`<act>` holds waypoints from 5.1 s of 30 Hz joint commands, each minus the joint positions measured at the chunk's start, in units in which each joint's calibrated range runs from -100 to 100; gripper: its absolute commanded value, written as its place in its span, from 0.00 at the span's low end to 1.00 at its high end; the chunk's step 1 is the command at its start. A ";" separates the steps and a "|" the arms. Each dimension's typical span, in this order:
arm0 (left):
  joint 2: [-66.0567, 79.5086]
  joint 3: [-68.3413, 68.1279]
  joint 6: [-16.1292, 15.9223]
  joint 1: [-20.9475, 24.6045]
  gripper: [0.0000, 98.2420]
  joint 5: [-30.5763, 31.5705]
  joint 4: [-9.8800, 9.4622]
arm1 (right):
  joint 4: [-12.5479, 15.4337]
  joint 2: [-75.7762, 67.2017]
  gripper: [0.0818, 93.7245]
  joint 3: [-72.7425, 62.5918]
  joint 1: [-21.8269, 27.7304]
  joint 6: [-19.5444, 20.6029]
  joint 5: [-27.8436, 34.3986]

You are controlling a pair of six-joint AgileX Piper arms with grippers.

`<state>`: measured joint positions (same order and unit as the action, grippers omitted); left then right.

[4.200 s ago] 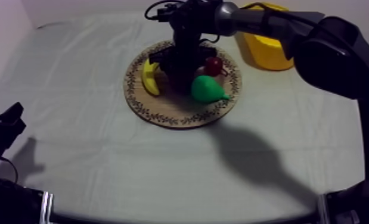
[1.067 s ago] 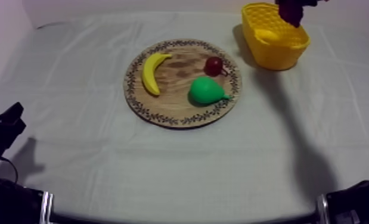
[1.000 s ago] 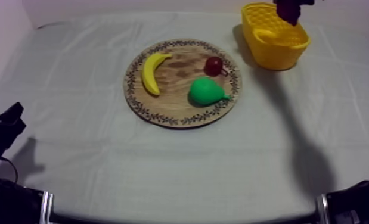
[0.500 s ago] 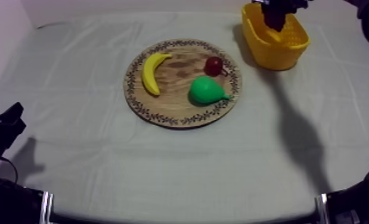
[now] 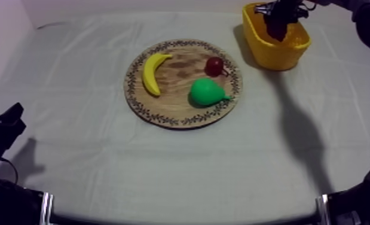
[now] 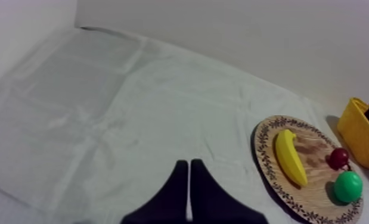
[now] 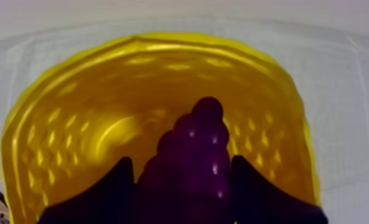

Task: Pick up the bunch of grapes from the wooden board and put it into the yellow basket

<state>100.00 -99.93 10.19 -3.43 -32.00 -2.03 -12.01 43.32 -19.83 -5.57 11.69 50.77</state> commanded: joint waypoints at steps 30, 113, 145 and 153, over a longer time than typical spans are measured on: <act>0.00 0.04 -0.01 -0.01 0.00 -0.01 0.01 | -1.87 -5.18 0.67 8.02 -0.04 1.84 -7.20; 0.00 0.04 -0.01 -0.01 0.00 -0.01 0.01 | 14.85 -91.53 0.00 59.95 6.52 -16.85 5.14; 0.00 0.04 -0.01 -0.01 0.00 -0.01 0.01 | 15.08 -129.53 0.00 110.55 2.29 -16.97 -17.75; 0.00 0.04 -0.01 -0.01 0.00 -0.01 0.01 | 16.94 -134.81 0.00 116.91 2.21 -19.80 -19.65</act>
<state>100.00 -99.93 10.19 -3.43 -32.00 -2.03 4.74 -90.80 96.30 -3.31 -7.79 30.80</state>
